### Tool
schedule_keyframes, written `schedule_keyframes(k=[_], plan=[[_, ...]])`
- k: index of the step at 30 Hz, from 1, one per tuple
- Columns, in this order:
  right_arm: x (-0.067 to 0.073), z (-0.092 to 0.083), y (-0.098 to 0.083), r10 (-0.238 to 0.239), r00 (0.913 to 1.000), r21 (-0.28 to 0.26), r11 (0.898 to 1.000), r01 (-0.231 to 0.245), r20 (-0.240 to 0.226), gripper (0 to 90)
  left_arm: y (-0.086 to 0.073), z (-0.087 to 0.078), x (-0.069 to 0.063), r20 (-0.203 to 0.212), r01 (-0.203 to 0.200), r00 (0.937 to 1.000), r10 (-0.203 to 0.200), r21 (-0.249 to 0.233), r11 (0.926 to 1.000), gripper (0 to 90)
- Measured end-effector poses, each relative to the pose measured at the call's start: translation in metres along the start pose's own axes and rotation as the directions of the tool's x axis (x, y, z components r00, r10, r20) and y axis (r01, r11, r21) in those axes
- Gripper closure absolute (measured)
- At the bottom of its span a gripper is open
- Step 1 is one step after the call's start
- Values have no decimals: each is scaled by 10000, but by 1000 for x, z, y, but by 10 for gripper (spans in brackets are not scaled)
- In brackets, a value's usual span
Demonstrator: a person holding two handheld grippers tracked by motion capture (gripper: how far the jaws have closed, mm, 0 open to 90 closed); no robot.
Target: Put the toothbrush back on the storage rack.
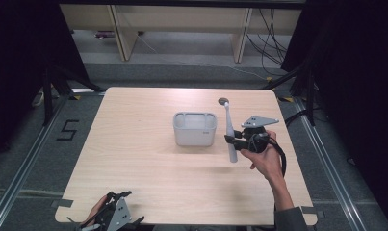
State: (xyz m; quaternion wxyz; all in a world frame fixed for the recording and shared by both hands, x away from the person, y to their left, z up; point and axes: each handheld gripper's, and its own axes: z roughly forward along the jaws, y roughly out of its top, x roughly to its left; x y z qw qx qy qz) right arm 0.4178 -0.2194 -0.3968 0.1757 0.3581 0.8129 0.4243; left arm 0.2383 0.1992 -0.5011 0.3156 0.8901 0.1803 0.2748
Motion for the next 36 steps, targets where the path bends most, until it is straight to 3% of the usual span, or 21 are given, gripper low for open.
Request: schedule_keyframes(k=[1, 2, 3, 7, 9, 12, 13, 18, 23, 28, 30, 32, 33, 36], plan=[[0, 1, 1, 87, 10000, -155, 9998, -88, -43, 671, 0, 1, -1, -102, 143, 9998, -145, -147, 9998, 150], [-1, 1, 1, -1, 10000, -309, 9995, 2, 43, 671, 0, 0, 0, 1, -27, 10000, 27, 23, 10000, 150], [1, 2, 3, 289, 9995, -313, 9991, -292, -88, 671, 0, 0, 0, 3, -9, 10000, 9, 8, 10000, 150], [1, 3, 6, 153, 9999, -631, 9979, -154, -22, 671, 0, 1, 0, 5, -7, 10000, 7, -7, 10000, 150], [3, 5, 8, 345, 9994, -883, 9955, -340, 40, 671, 0, 0, 0, 9, -3, 10000, 3, -3, 10000, 150], [2, 6, 11, 200, 9998, -1165, 9930, -206, -67, 671, 0, 2, -1, -166, 155, 9997, -158, -177, 9997, 150], [3, 6, 12, 205, 9997, -1183, 9927, -216, -103, 671, 0, 1, 0, 44, 159, 9999, -159, -144, 9998, 150], [8, 9, 21, 68, 9996, -1646, 9863, -112, -269, 671, 0, 1, 0, 27, 127, 9999, -127, -103, 9999, 150], [11, 15, 29, -59, 9994, -1858, 9826, -5, -340, 671, 0, 1, 0, 33, 157, 9999, -156, -150, 9998, 150], [19, 23, 41, 229, 9962, -1949, 9800, -389, -839, 671, 0, 1, 0, -13, 144, 9999, -144, -149, 9998, 150], [20, 25, 45, 132, 9964, -1943, 9805, -293, -836, 671, 0, 1, -1, -159, 152, 9998, -156, -210, 9997, 150], [22, 28, 49, 246, 9952, -1935, 9802, -426, -947, 671, 0, 0, 0, -17, 103, 9999, -103, -130, 9999, 150], [22, 29, 51, 46, 9966, -1979, 9800, -208, -819, 671, 0, 0, 0, -16, 91, 10000, -92, -121, 9999, 150], [24, 33, 57, 188, 9950, -1969, 9797, -379, -976, 671, 0, 0, 0, -21, 101, 9999, -101, -133, 9999, 150]])
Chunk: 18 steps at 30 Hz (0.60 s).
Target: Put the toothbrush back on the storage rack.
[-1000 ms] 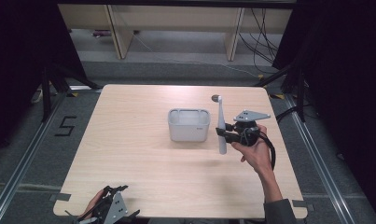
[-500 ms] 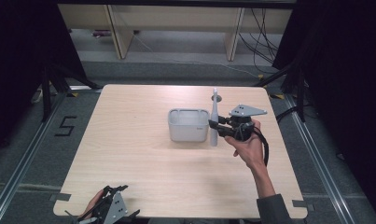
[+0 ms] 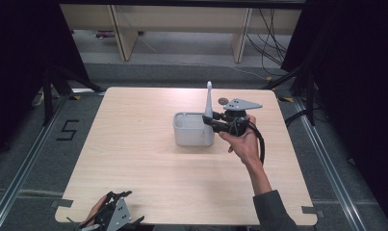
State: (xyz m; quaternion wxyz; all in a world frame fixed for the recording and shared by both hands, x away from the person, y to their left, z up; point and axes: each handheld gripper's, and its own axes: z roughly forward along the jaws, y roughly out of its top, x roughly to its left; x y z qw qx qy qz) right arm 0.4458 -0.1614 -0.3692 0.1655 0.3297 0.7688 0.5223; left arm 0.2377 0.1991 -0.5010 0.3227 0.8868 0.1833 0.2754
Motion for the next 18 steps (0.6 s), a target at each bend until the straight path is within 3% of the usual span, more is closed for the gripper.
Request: schedule_keyframes(k=[1, 2, 4, 7, 11, 13, 14, 18], plan=[[-1, 1, 1, -173, 9998, 3, 9999, 173, 60, 671, 0, 0, 0, 75, -9, 10000, 9, 21, 10000, 150], [1, 3, 3, 89, 10000, 79, 9999, -89, -44, 671, 0, 0, 1, 48, -17, 10000, 17, 36, 10000, 150], [2, 6, 6, 46, 10000, 80, 10000, -46, -76, 671, 0, -1, 1, 192, -36, 9998, 34, 107, 9999, 150], [2, 9, 9, -79, 9999, 5, 10000, 79, -124, 671, 0, 0, 1, 68, -13, 10000, 13, 32, 10000, 150], [5, 14, 18, 308, 9989, 58, 9995, -306, -343, 671, 0, 0, 1, 49, 4, 10000, -4, 11, 10000, 150], [6, 16, 23, 303, 9985, -8, 9995, -304, -461, 671, 0, -1, 1, 130, -11, 9999, 10, 70, 10000, 150], [6, 17, 25, 76, 9994, -121, 9999, -80, -335, 671, 1, -2, 1, 163, -68, 9998, 65, 161, 9998, 150], [8, 21, 34, 314, 9985, -7, 9995, -315, -456, 671, 0, -1, 1, 101, -30, 9999, 30, 29, 10000, 150]])
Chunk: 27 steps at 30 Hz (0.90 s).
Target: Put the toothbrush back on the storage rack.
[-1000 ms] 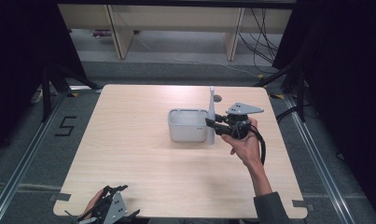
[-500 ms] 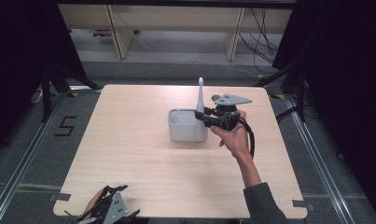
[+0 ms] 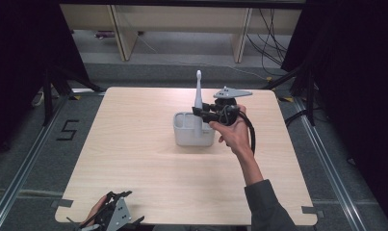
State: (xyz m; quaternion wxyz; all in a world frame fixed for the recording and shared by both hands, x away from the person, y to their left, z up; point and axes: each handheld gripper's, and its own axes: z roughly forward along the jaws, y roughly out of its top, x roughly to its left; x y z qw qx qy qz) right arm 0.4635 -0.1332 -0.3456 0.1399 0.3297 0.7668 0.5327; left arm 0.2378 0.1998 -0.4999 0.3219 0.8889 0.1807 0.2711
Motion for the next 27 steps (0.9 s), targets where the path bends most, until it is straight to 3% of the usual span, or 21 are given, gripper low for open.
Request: schedule_keyframes(k=[7, 9, 11, 13, 14, 15, 20, 21, 25, 27], plan=[[-3, 10, 12, -259, 9994, -15, 9997, 260, 208, 671, 0, 0, 0, 22, 9, 10000, -9, -34, 10000, 150], [-4, 12, 14, -3, 9996, 20, 10000, 2, 290, 671, 0, 0, 0, -1, 14, 10000, -14, -40, 10000, 150], [-8, 17, 16, -111, 9994, -28, 9999, 112, 316, 672, 0, 0, 0, -46, 39, 10000, -39, -87, 10000, 150], [-9, 20, 17, 60, 9992, -44, 10000, -58, 390, 671, 0, 0, 1, 133, -9, 9999, 9, 0, 10000, 150], [-10, 21, 18, -73, 9985, -15, 10000, 74, 541, 671, 0, 1, 0, -46, 151, 9999, -152, -181, 9997, 150], [-11, 23, 18, -89, 9983, 6, 10000, 89, 575, 671, 0, 0, 1, -89, 38, 10000, -38, -89, 10000, 150], [-15, 31, 19, -74, 9966, 102, 9999, 66, 825, 671, 0, 1, 0, -185, 51, 9998, -53, -145, 9999, 150], [-17, 33, 19, -307, 9950, 51, 9995, 303, 952, 671, 0, 1, 0, -169, 77, 9998, -80, -171, 9998, 150], [-21, 41, 14, -26, 9947, 302, 9995, -5, 1032, 671, 0, 1, 0, -157, 75, 9998, -77, -171, 9998, 150], [-25, 45, 12, -127, 9936, 466, 9989, 75, 1124, 671, 0, 1, 0, -140, 75, 9999, -78, -178, 9998, 150]])
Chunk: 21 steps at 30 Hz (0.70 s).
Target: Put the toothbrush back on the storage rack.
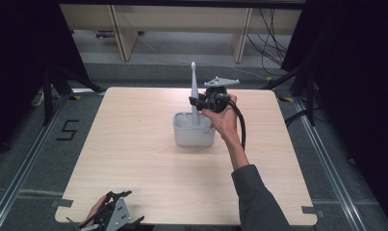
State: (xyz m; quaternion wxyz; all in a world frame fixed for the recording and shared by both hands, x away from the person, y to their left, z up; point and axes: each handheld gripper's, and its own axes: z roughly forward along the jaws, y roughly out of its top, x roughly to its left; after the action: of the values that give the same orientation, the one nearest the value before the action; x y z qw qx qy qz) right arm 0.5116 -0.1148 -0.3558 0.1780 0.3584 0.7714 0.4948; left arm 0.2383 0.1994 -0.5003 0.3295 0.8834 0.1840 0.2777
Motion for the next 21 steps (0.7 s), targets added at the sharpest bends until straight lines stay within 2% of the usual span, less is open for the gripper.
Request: schedule_keyframes(k=[1, 4, 5, 7, 8, 9, 10, 11, 12, 13, 14, 15, 16, 19, 20, 21], plan=[[0, 1, -1, 142, 9999, 126, 9998, -142, -14, 671, 0, 0, 0, -8, 7, 10000, -7, 1, 10000, 150], [1, 5, -3, 0, 9999, 361, 9993, -4, 112, 671, 0, 0, 0, -33, -2, 10000, 2, 6, 10000, 150], [0, 7, -4, -299, 9993, 322, 9991, 291, 243, 671, 0, 0, 0, -41, -5, 10000, 5, 0, 10000, 150], [0, 9, -5, -470, 9985, 474, 9978, 457, 274, 671, 0, 0, 0, -11, -1, 10000, 1, 4, 10000, 150], [1, 11, -6, -299, 9995, 491, 9984, 292, 137, 671, 0, 0, 0, -43, 4, 10000, -4, 9, 10000, 151], [2, 13, -7, -326, 9994, 514, 9982, 318, 151, 671, 0, -1, -1, 127, 52, 9999, -52, 23, 10000, 150], [3, 14, -9, -233, 9995, 696, 9973, 219, 199, 671, 0, -1, 0, 140, -86, 9999, 84, 107, 9999, 150], [1, 16, -11, -410, 9990, 724, 9966, 395, 188, 671, 0, -1, 0, 129, -23, 9999, 22, 62, 10000, 150], [2, 17, -12, -288, 9994, 813, 9963, 270, 208, 671, 0, 0, 0, 30, -11, 10000, 11, 19, 10000, 150], [1, 20, -14, -353, 9993, 790, 9963, 340, 149, 671, 0, 0, -1, -88, -6, 10000, 6, -9, 10000, 150], [3, 20, -16, -158, 9997, 961, 9953, 140, 174, 671, 0, 0, -1, -77, 4, 10000, -4, -5, 10000, 150], [2, 22, -17, -423, 9990, 972, 9944, 407, 142, 671, 0, 0, 0, -16, 11, 10000, -11, 19, 10000, 150], [3, 23, -19, -298, 9994, 976, 9948, 279, 184, 671, 0, -1, 0, 52, -108, 9999, 107, 132, 9999, 150], [3, 26, -22, -559, 9982, 1267, 9905, 529, 199, 671, 0, -1, 0, 141, -16, 9999, 15, 87, 10000, 151], [4, 27, -23, -413, 9989, 1191, 9921, 383, 224, 670, 0, -1, 0, 133, -62, 9999, 61, 82, 9999, 150], [3, 27, -23, -491, 9986, 1384, 9893, 459, 192, 671, 0, 0, -1, 67, 73, 10000, -73, -33, 10000, 150]])
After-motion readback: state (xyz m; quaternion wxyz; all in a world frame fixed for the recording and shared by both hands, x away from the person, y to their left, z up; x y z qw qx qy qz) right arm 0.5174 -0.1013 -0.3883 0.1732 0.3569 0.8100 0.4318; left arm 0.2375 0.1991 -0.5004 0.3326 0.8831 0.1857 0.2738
